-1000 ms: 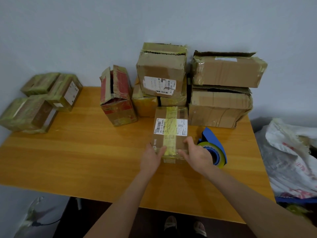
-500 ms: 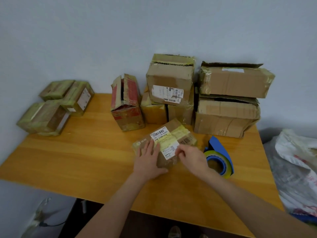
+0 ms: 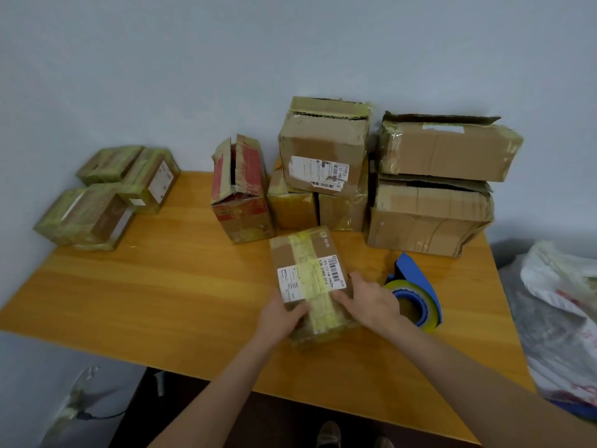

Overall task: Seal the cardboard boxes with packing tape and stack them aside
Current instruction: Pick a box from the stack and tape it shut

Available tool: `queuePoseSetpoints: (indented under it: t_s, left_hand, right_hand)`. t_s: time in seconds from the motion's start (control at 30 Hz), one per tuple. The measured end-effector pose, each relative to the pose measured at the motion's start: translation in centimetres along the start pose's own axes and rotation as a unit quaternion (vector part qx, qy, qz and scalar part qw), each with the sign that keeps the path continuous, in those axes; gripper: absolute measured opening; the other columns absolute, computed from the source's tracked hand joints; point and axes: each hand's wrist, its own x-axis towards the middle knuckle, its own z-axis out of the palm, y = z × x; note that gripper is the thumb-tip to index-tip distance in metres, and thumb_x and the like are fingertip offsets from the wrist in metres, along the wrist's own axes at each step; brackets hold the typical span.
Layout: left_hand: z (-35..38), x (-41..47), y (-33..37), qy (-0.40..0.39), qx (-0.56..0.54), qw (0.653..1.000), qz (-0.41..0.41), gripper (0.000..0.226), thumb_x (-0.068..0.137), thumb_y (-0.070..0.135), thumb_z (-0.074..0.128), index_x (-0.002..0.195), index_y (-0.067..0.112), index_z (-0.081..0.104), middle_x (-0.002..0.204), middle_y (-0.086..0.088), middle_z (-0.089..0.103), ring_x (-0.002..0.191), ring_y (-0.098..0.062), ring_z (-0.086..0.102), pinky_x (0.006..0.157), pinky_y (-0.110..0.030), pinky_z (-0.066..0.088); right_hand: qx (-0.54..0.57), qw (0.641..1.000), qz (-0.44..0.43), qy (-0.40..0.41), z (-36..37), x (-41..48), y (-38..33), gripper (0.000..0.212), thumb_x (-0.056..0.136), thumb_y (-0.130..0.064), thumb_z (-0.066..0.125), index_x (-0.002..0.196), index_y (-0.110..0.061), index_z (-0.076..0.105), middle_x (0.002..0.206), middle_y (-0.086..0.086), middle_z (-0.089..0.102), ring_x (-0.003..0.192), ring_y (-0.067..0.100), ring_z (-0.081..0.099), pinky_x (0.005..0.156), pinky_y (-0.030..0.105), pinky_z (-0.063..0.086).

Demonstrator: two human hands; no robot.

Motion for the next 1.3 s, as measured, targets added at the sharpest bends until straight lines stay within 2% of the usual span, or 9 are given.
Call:
queuePoseSetpoints:
  t_s: [0.13, 0.27, 0.43, 0.6, 0.83, 0.93, 1.03, 1.13, 1.3]
  left_hand:
    - [1.4, 1.3, 1.8, -0.022, -0.014, 0.998, 0.065, 0.074, 0.088, 0.023, 0.066, 0.147, 0.019, 0.021, 0.138, -0.002, 0.051, 0.111, -0.013, 0.055, 0.082, -0.024, 0.055]
    - [2.3, 1.5, 3.3, -0.013, 0.15, 0.98, 0.129, 0.093, 0.087, 0.05, 0.06, 0.154, 0.023, 0.001, 0.161, -0.005, -0.005, 0.147, -0.025, 0.011, 0.114, -0.042, 0.025]
    - [3.6, 1.1, 2.7, -0.031, 0.398, 0.88, 0.256, 0.088, 0.081, 0.07, 0.051, 0.15, 0.045, 0.002, 0.159, 0.0, -0.016, 0.146, -0.025, -0.018, 0.12, -0.049, 0.002]
    - [2.6, 1.7, 2.7, -0.066, 0.401, 0.876, 0.259, 0.079, 0.088, 0.052, 0.054, 0.144, 0.048, -0.002, 0.16, 0.0, -0.014, 0.146, -0.026, -0.016, 0.12, -0.047, 0.011]
    - [1.7, 1.6, 3.3, -0.068, 0.429, 0.869, 0.238, 0.077, 0.089, 0.048, 0.054, 0.149, 0.046, 0.005, 0.16, 0.004, -0.013, 0.147, -0.022, -0.014, 0.12, -0.045, 0.014]
    - [1.8, 1.5, 3.3, -0.066, 0.434, 0.866, 0.24, 0.076, 0.09, 0.046, 0.054, 0.149, 0.046, 0.005, 0.16, 0.004, -0.013, 0.147, -0.022, -0.013, 0.12, -0.045, 0.013]
    - [2.0, 1.5, 3.3, -0.061, 0.436, 0.865, 0.24, 0.075, 0.091, 0.045, 0.054, 0.149, 0.046, 0.005, 0.16, 0.004, -0.013, 0.147, -0.022, -0.014, 0.12, -0.044, 0.013]
    - [1.9, 1.7, 3.0, -0.064, 0.433, 0.865, 0.246, 0.074, 0.092, 0.044, 0.054, 0.149, 0.046, 0.006, 0.161, 0.004, -0.012, 0.147, -0.022, -0.012, 0.12, -0.044, 0.011]
    - [1.3, 1.5, 3.0, -0.073, 0.427, 0.869, 0.24, 0.074, 0.093, 0.043, 0.055, 0.149, 0.046, 0.006, 0.161, 0.005, -0.011, 0.148, -0.02, -0.01, 0.12, -0.045, 0.015]
  right_hand:
    - [0.068, 0.997, 0.023, 0.001, -0.6, 0.1, 0.8, 0.046, 0.098, -0.052, 0.041, 0.128, -0.018, 0.043, 0.107, 0.005, 0.065, 0.093, 0.025, 0.064, 0.075, 0.04, 0.055]
    - [0.13, 0.991, 0.023, 0.035, -2.6, -0.1, 3.6, 0.054, 0.096, -0.044, 0.051, 0.144, -0.023, 0.037, 0.122, 0.004, 0.063, 0.107, 0.025, 0.06, 0.081, 0.039, 0.053]
    - [0.089, 0.979, 0.169, 0.072, -4.2, -0.9, 10.4, 0.067, 0.086, -0.055, 0.062, 0.137, -0.018, 0.039, 0.133, 0.009, 0.048, 0.116, 0.029, 0.051, 0.086, 0.041, 0.051]
    - [0.159, 0.959, 0.224, -0.071, -2.8, -0.7, 13.3, 0.045, 0.083, -0.046, 0.072, 0.07, -0.014, 0.043, 0.058, 0.002, 0.041, 0.051, 0.018, 0.042, 0.051, 0.029, 0.028]
    - [0.239, 0.944, 0.22, -0.061, -3.5, -0.1, 12.6, 0.044, 0.078, -0.023, 0.076, 0.057, -0.013, 0.039, 0.049, 0.002, 0.033, 0.045, 0.017, 0.033, 0.05, 0.031, 0.024]
    - [0.295, 0.933, 0.195, -0.073, -4.6, -0.4, 11.5, 0.014, 0.078, -0.013, 0.073, 0.081, -0.01, 0.059, 0.066, 0.014, 0.057, 0.061, 0.025, 0.058, 0.057, 0.041, 0.044]
    - [0.353, 0.908, 0.206, -0.094, -4.4, -0.3, 10.7, 0.056, 0.081, -0.027, 0.075, 0.126, -0.004, 0.05, 0.12, 0.018, 0.057, 0.107, 0.034, 0.058, 0.092, 0.051, 0.05]
    - [0.429, 0.871, 0.225, -0.077, -4.0, -0.5, 9.9, 0.072, 0.076, -0.048, 0.077, 0.126, -0.006, 0.046, 0.122, 0.01, 0.054, 0.108, 0.03, 0.055, 0.087, 0.043, 0.048]
    - [0.438, 0.876, 0.189, -0.067, -5.6, -1.3, 10.4, 0.059, 0.073, -0.024, 0.081, 0.121, -0.002, 0.055, 0.113, 0.012, 0.063, 0.1, 0.027, 0.061, 0.081, 0.039, 0.05]
